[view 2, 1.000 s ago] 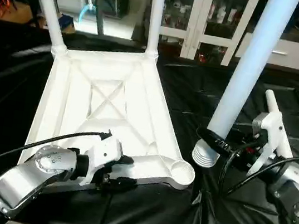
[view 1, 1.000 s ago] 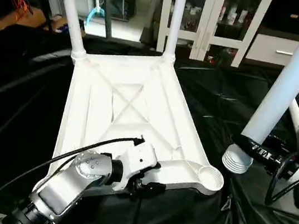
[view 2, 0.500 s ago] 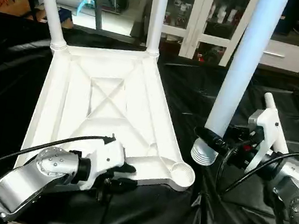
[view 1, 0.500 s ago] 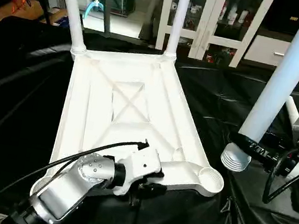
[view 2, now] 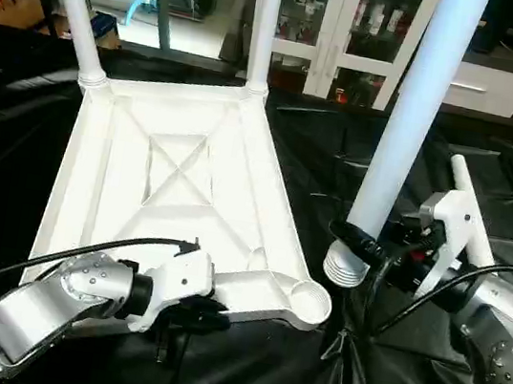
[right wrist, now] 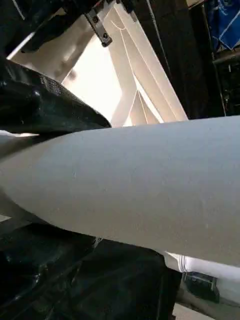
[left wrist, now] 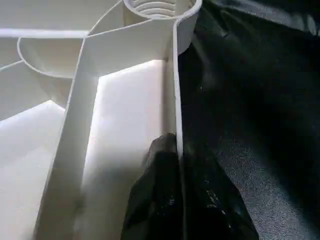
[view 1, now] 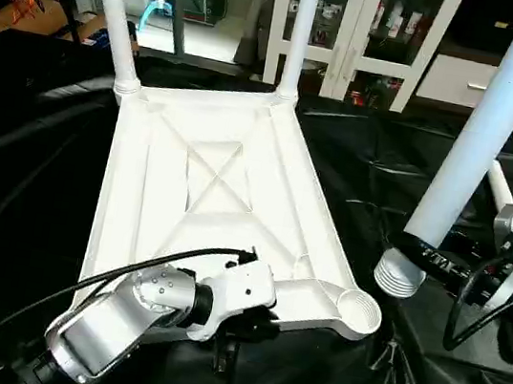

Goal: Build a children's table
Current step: Insert table leg to table base

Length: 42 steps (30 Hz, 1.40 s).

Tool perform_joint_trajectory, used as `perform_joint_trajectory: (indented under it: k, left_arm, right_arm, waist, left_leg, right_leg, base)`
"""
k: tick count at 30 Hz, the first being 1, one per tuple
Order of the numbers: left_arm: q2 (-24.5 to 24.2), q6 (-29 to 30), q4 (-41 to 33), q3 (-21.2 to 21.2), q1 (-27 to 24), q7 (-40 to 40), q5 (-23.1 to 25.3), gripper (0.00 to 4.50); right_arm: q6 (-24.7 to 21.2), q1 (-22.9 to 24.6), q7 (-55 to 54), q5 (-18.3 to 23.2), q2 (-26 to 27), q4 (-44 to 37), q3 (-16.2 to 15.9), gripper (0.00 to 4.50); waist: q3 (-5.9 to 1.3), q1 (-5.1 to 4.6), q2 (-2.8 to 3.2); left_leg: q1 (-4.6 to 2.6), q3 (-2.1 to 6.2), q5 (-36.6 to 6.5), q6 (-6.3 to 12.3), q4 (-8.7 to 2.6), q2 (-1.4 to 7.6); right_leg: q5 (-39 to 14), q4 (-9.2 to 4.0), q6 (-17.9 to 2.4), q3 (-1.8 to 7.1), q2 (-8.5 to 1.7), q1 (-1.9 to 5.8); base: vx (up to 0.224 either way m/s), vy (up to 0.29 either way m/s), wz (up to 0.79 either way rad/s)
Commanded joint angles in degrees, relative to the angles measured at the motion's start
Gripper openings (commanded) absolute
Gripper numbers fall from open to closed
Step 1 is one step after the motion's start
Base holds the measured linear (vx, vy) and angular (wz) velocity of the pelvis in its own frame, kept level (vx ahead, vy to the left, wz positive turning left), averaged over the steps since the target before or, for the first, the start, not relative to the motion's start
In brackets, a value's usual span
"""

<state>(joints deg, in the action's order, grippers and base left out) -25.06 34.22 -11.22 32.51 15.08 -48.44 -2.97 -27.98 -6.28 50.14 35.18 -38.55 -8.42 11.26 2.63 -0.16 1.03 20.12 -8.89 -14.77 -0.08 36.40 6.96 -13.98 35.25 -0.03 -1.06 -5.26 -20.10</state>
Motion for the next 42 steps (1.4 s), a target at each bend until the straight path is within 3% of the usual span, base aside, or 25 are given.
perform_joint_trajectory:
  k: [1,2,4,5,6,8,9,11,12,14,15,17,19,20,23,27,29,31,32,36,40,42]
  left_arm:
    - [-1.74,0.78,4.83,0.4,-1.57,1.83,3.2,0.04]
    - [-2.6,0.23,5.04,-0.54,-1.98,1.9,3.2,0.04]
    - [-3.82,-0.08,4.94,-1.53,-2.41,1.78,3.18,0.04]
    - [-6.1,0.11,4.36,-3.44,-3.05,1.93,3.23,0.04]
    - [-6.1,0.11,4.36,-3.44,-3.05,1.93,3.23,0.04]
    - [-9.78,2.0,2.52,-8.39,-4.76,2.99,2.6,0.04]
    - [-10.89,2.28,1.99,-9.23,-5.39,3.08,2.72,0.04]
    - [-11.63,2.4,1.65,-9.71,-5.81,3.12,2.81,0.04]
    - [-14.1,3.5,-0.44,-11.63,-8.25,2.9,2.56,0.04]
    - [-16.12,4.58,-2.5,-13.06,-10.51,2.81,2.29,0.04]
    - [-17.49,5.58,-4.0,-13.91,-12.19,2.74,1.99,0.04]
    - [-19.87,6.83,-6.31,-14.52,-14.91,2.54,1.87,0.04]
    - [-20.45,7.16,-6.84,-14.52,-15.5,2.56,2.0,0.04]
    - [-20.22,7.1,-7.35,-14.91,-15.98,2.75,1.65,0.04]
    - [-18.4,5.38,-8.26,-14.44,-15.47,2.45,0.7,0.04]
    - [-15.7,-0.26,-7.46,-10.83,-12.98,1.46,1.37,0.04]
    - [-13.67,-1.47,-6.08,-9.37,-11.4,1.49,1.43,0.04]
    - [-11.77,-2.01,-4.66,-8.28,-10.02,1.72,1.7,0.04]
    - [-11.14,-2.48,-4.19,-8.25,-9.78,1.77,1.58,0.04]
    - [-10.38,-4.57,-2.83,-7.61,-8.86,1.62,2.27,0.04]
    - [-10.69,-6.54,-3.31,-7.34,-8.79,1.37,3.44,0.04]
    - [-10.69,-6.94,-3.32,-7.57,-8.86,1.32,3.34,0.04]
  right_arm:
    - [0.79,-1.04,-2.6,0.3,1.69,-1.21,1.41,1.86]
    - [0.54,-1.37,-3.66,0.62,2.67,-1.29,1.47,1.86]
    - [0.29,-1.52,-4.54,0.83,3.64,-1.5,1.3,1.86]
    - [0.17,-1.45,-5.41,0.96,5.19,-1.96,0.49,1.86]
    - [0.17,-1.45,-5.41,0.96,5.19,-1.96,0.49,1.86]
    - [0.5,-1.43,-5.85,0.58,7.67,-2.18,-1.99,1.86]
    - [0.69,-1.57,-5.91,0.39,8.17,-2.03,-2.53,1.86]
    - [0.81,-1.66,-5.97,0.28,8.49,-1.93,-2.86,1.86]
    - [1.0,-2.36,-6.1,0.02,9.75,-1.33,-3.91,1.86]
    - [1.12,-2.95,-6.19,-0.35,10.69,-0.93,-4.73,1.86]
    - [1.16,-3.26,-6.27,-0.58,11.28,-0.69,-5.15,1.86]
    - [1.48,-3.49,-6.15,-1.21,11.85,-0.21,-5.71,1.86]
    - [1.62,-3.5,-6.03,-1.37,11.9,-0.1,-5.85,1.86]
    - [1.8,-3.62,-5.9,-1.45,11.94,0.22,-5.97,1.86]
    - [2.11,-4.14,-5.85,-1.58,12.12,1.04,-6.11,1.86]
    - [-0.06,-5.97,-6.32,-0.21,13.18,2.45,-5.92,1.86]
    - [-2.71,-6.7,-4.58,1.41,13.34,3.48,-6.91,1.86]
    - [-1.86,-6.81,-1.62,0.13,12.81,5.21,-9.1,1.86]
    - [-0.83,-7.0,-1.31,-0.51,12.96,5.95,-9.34,1.86]
    - [-0.32,-8.65,-0.77,0.11,13.94,7.67,-8.65,1.86]
    - [-0.6,-10.4,-0.07,0.59,13.75,8.96,-7.85,1.86]
    - [-0.52,-10.59,0.16,0.65,13.63,9.28,-7.8,1.86]
  waist:
    - [-2.02,0.05,-0.81]
    - [-1.86,-0.1,-1.01]
    - [-1.67,-0.24,-0.85]
    - [-1.7,-0.33,-1.58]
    - [-1.8,-0.38,-1.26]
    - [-1.64,-1.11,-0.97]
    - [-1.65,-1.41,-1.95]
    - [-1.7,-1.54,-1.2]
    - [-1.86,-1.57,-1.84]
    - [-2.09,-2.13,-1.63]
    - [-2.24,-2.12,-2.03]
    - [-2.32,-1.9,-2.16]
    - [-2.25,-1.68,-2.08]
    - [-2.2,-1.44,-2.13]
    - [-2.02,-0.81,-2.08]
    - [-1.9,-0.14,-2.09]
    - [-1.88,0.15,-1.77]
    - [-2.11,0.5,-1.61]
    - [-2.15,0.89,-1.9]
    - [-2.46,1.51,-2.23]
    - [-2.35,1.93,-2.69]
    - [-2.33,2.01,-2.56]
  left_leg:
    - [-0.04,2.04,-1.8,7.69,-5.26,5.66]
    - [0.0,2.01,-4.21,6.66,-5.53,5.67]
    - [-0.06,2.14,-8.09,4.58,-5.9,5.65]
    - [0.1,2.16,-8.52,3.85,-5.96,5.57]
    - [0.14,2.22,-8.02,3.65,-5.99,5.5]
    - [0.74,2.48,-7.87,3.13,-6.25,5.39]
    - [0.96,2.44,-8.74,2.73,-6.44,5.42]
    - [0.61,2.41,-8.7,1.93,-6.46,5.55]
    - [0.63,2.32,-7.7,1.98,-6.44,5.71]
    - [1.19,2.42,-4.42,2.71,-6.3,5.56]
    - [1.18,2.3,-2.51,3.53,-6.13,5.53]
    - [0.52,1.85,-0.43,4.69,-5.8,5.47]
    - [0.58,1.76,1.23,5.62,-5.84,5.56]
    - [0.22,1.56,1.42,5.75,-5.8,5.66]
    - [0.03,1.36,0.49,5.16,-5.98,5.79]
    - [-0.24,1.22,-1.67,3.53,-6.19,5.82]
    - [-0.51,1.09,-1.2,2.99,-6.16,5.78]
    - [-0.88,0.73,0.04,2.78,-5.91,5.71]
    - [-1.02,0.49,0.86,3.04,-5.8,5.75]
    - [-0.55,0.46,4.74,4.68,-5.53,5.73]
    - [-0.66,0.29,3.63,4.76,-5.63,5.87]
    - [-0.63,0.32,3.17,4.39,-5.67,5.89]
  right_leg:
    - [-0.59,-3.69,-17.19,1.71,-3.65,1.45]
    - [-3.7,-3.98,-16.71,1.75,-3.59,1.4]
    - [-8.82,-4.33,-15.56,1.76,-3.58,1.31]
    - [-9.76,-4.4,-14.79,1.84,-3.64,1.3]
    - [-9.42,-4.22,-14.56,1.87,-3.68,1.31]
    - [-9.93,-4.16,-13.76,1.72,-3.61,1.38]
    - [-11.03,-4.38,-13.13,1.42,-3.46,1.5]
    - [-10.4,-4.2,-13.11,1.34,-3.55,1.18]
    - [-8.59,-4.04,-13.41,1.21,-3.7,1.24]
    - [-4.09,-3.58,-13.73,0.97,-3.77,1.67]
    - [-1.85,-3.41,-13.72,0.9,-3.78,1.6]
    - [1.55,-3.34,-14.69,0.95,-3.58,1.05]
    - [3.35,-3.12,-15.62,0.9,-3.56,1.13]
    - [3.36,-3.14,-16.1,0.87,-3.41,0.89]
    - [1.49,-3.23,-16.6,0.92,-3.3,0.83]
    - [-0.61,-3.33,-16.18,1.03,-3.16,0.69]
    - [0.39,-3.27,-15.81,1.12,-3.0,0.58]
    - [3.13,-3.07,-16.21,1.06,-2.84,0.35]
    - [4.72,-2.98,-16.5,1.09,-2.89,0.21]
    - [8.13,-2.42,-16.66,1.09,-3.04,0.58]
    - [4.75,-2.65,-15.87,1.1,-3.25,0.5]
    - [3.86,-2.7,-15.52,1.11,-3.31,0.52]
  base:
    - [0.0,0.0,0.0]
    - [0.0,0.0,0.0]
    - [0.0,0.0,0.0]
    - [0.0,0.0,0.0]
    - [0.0,0.0,0.0]
    - [0.0,0.0,0.0]
    - [0.0,0.0,0.0]
    - [0.0,0.0,0.0]
    - [0.0,0.0,0.0]
    - [0.0,0.0,0.0]
    - [0.0,0.0,0.0]
    - [0.0,0.0,0.0]
    - [0.0,0.0,0.0]
    - [0.0,0.0,0.0]
    - [0.0,0.0,0.0]
    - [0.0,0.0,0.0]
    - [0.0,0.0,0.0]
    - [0.0,0.0,0.0]
    - [0.0,0.0,0.0]
    - [0.0,0.0,0.0]
    - [0.0,0.0,0.0]
    - [0.0,0.0,0.0]
